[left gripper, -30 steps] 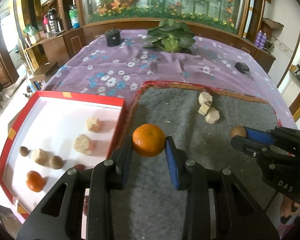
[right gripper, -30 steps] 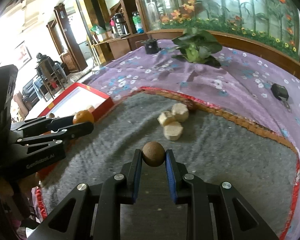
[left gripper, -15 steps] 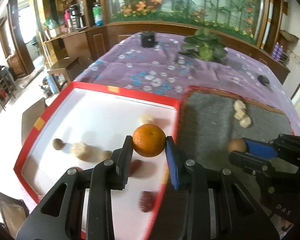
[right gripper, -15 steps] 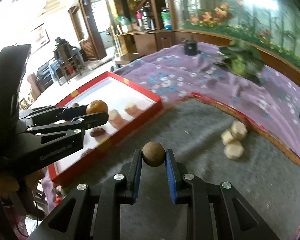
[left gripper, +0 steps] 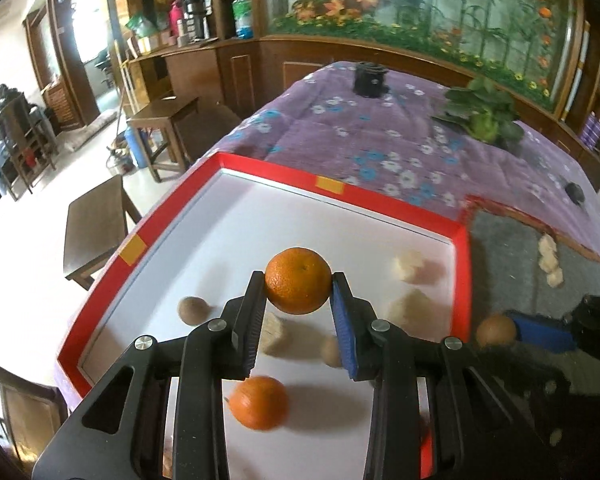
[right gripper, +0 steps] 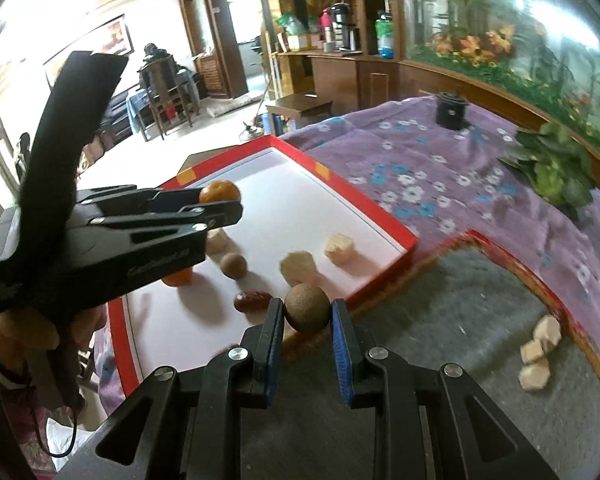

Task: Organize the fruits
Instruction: 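Carry the orange and brown fruit into the white tray and open both grippers, then move both open grippers back over the felt toward the beige blocks, then grasp a beige hexagonal block with the right gripper while the left grasps another beige block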

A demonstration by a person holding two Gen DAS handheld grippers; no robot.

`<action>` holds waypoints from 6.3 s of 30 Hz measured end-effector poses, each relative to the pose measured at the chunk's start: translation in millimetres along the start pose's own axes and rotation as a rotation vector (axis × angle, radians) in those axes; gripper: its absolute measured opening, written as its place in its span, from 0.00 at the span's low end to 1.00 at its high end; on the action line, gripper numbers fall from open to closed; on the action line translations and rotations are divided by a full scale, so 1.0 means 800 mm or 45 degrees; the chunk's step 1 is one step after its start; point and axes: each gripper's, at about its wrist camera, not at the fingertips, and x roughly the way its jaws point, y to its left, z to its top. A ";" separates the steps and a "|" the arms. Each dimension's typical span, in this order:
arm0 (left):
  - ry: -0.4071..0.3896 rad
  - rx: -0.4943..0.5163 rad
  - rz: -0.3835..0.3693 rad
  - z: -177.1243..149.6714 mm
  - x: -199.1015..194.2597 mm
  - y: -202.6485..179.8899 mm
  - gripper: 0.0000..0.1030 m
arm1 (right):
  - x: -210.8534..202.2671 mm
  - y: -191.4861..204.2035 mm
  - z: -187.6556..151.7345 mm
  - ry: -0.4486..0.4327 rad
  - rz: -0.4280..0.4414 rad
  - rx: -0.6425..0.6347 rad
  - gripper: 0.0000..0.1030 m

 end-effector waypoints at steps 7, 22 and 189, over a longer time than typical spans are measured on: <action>0.033 -0.034 0.000 0.013 0.021 0.012 0.31 | 0.029 0.015 0.008 0.053 0.045 -0.037 0.22; 0.098 -0.041 0.038 0.020 0.056 0.008 0.31 | 0.069 0.010 0.012 0.103 0.082 0.001 0.22; 0.136 0.623 -0.402 -0.019 0.021 -0.323 0.50 | -0.116 -0.231 -0.161 -0.015 -0.259 0.405 0.27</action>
